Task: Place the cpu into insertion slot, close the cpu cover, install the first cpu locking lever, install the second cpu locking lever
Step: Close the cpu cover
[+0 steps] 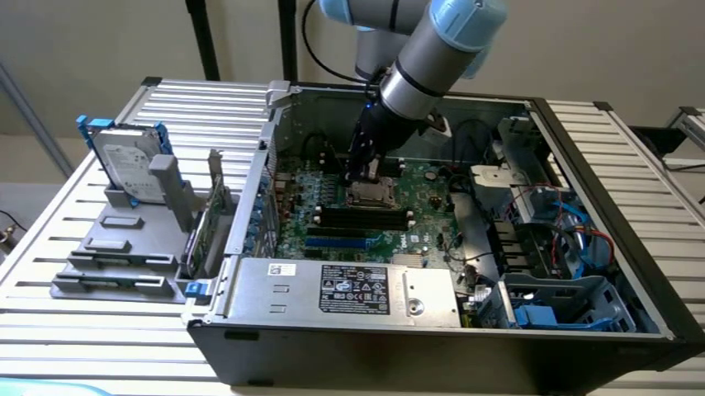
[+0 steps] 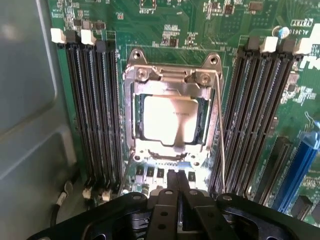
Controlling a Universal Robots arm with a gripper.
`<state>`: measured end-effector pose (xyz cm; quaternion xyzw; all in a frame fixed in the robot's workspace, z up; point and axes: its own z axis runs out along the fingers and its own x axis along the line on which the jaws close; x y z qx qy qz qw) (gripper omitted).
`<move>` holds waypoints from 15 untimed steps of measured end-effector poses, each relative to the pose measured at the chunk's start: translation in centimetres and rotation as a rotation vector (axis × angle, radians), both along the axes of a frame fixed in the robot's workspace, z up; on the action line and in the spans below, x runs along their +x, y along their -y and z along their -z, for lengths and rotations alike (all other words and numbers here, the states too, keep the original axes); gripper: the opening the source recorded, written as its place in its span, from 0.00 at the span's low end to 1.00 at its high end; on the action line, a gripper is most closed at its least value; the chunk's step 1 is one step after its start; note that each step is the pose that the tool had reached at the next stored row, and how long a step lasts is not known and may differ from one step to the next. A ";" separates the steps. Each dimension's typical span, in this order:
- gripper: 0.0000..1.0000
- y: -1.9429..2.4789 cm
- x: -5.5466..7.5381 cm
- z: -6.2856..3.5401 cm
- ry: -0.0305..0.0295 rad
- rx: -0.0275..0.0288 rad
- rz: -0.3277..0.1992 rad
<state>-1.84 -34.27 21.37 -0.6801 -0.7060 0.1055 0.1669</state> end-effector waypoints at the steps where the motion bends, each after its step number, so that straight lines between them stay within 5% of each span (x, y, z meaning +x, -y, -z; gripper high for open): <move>1: 0.11 0.05 -0.3 -0.14 0.0000 0.0005 0.000; 10: 0.11 1.01 -2.7 -0.51 0.0000 0.0007 0.000; 15: 0.11 1.05 -2.8 -0.51 0.0000 0.0008 0.000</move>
